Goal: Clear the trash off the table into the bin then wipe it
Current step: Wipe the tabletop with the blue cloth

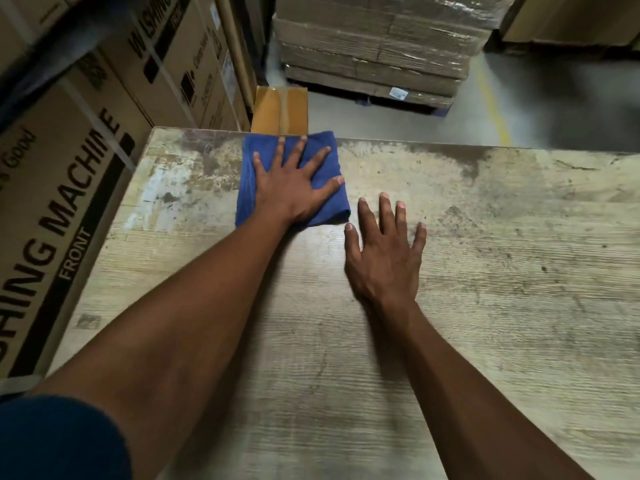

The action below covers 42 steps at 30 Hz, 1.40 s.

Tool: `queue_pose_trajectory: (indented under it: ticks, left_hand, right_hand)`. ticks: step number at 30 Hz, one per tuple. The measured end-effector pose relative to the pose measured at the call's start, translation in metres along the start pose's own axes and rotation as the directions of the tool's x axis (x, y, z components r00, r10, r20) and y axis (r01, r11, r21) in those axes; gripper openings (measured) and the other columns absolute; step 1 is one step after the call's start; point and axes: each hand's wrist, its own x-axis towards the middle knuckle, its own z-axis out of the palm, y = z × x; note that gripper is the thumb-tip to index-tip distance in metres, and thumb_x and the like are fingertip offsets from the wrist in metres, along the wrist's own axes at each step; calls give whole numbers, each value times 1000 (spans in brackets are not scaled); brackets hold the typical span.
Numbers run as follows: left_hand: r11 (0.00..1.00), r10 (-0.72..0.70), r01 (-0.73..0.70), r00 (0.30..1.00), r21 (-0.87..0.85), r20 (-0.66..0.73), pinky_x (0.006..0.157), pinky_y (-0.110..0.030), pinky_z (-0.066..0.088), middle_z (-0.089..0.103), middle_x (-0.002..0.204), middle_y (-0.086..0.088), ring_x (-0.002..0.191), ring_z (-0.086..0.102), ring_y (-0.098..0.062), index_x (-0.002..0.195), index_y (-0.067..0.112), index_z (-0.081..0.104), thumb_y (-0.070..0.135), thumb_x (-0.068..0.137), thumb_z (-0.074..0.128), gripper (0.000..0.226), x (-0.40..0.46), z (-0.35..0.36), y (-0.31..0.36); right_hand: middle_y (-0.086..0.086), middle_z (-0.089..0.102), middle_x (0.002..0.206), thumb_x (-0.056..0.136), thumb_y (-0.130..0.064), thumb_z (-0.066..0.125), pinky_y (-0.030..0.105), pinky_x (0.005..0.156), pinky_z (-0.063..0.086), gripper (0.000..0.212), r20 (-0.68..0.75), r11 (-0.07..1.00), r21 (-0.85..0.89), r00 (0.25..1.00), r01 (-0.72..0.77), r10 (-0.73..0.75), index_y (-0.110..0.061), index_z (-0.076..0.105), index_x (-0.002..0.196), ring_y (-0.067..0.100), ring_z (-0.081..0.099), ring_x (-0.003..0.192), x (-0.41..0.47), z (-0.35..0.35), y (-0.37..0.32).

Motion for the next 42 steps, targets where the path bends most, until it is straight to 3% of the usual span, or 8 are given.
queue_pose_trajectory:
  ticks: [11,15,22,29,34,37,42]
  left_hand:
    - [996,-78,79,997,47,-19,126,-72,-9,-25,177,17,163,-29,-22,162,62,-15,95,94,10,80,-239,28,-38]
    - [995,-92,93,995,44,-27,126,-73,-8,-25,177,17,163,-29,-22,161,64,-17,96,93,11,80,-269,28,-47]
    - [994,-103,104,994,40,-20,125,-74,-10,-27,177,16,163,-29,-23,162,63,-17,93,95,6,77,-225,21,-53]
    - [994,-112,113,993,10,-48,124,-76,-8,-9,181,12,167,-15,-27,166,60,-1,96,92,7,83,-65,-6,-73]
    - [995,-100,101,995,24,-18,123,-77,-11,-3,182,8,167,-12,-31,167,59,-1,97,89,5,87,21,-20,-73]
    - [995,-104,104,995,5,-4,123,-76,-13,3,182,6,167,-10,-32,167,58,3,98,88,6,89,37,-20,-72]
    - [988,-151,149,988,-43,-32,124,-76,-11,-10,182,8,166,-19,-30,167,58,-1,96,92,8,85,-9,-12,-75]
  right_hand:
    - [3,18,180,107,-72,26,65,131,5,68,2,994,96,998,57,-58,-39,31,166,27,13,167,-12,-15,-1]
    - [5,17,180,107,-73,25,64,132,3,70,29,987,83,989,139,-142,-38,29,167,27,12,167,-23,-16,-13]
    - [4,0,182,109,-61,16,67,130,-2,67,90,992,33,988,122,-124,-38,12,171,29,-4,168,3,7,-57]
    - [4,-5,182,109,-62,10,70,128,-4,66,74,994,9,992,106,-107,-41,6,171,31,-7,168,48,20,-80]
    - [2,-6,182,109,-56,8,71,128,-3,64,56,996,-19,994,91,-90,-41,3,171,31,-7,168,65,28,-84]
    - [0,-5,182,109,-57,10,70,128,-3,64,52,997,-23,996,77,-75,-42,4,171,29,-6,168,66,29,-82]
    - [-1,-9,182,109,-58,11,69,129,-4,64,80,996,-32,994,80,-77,-44,0,171,27,-9,167,66,28,-81]
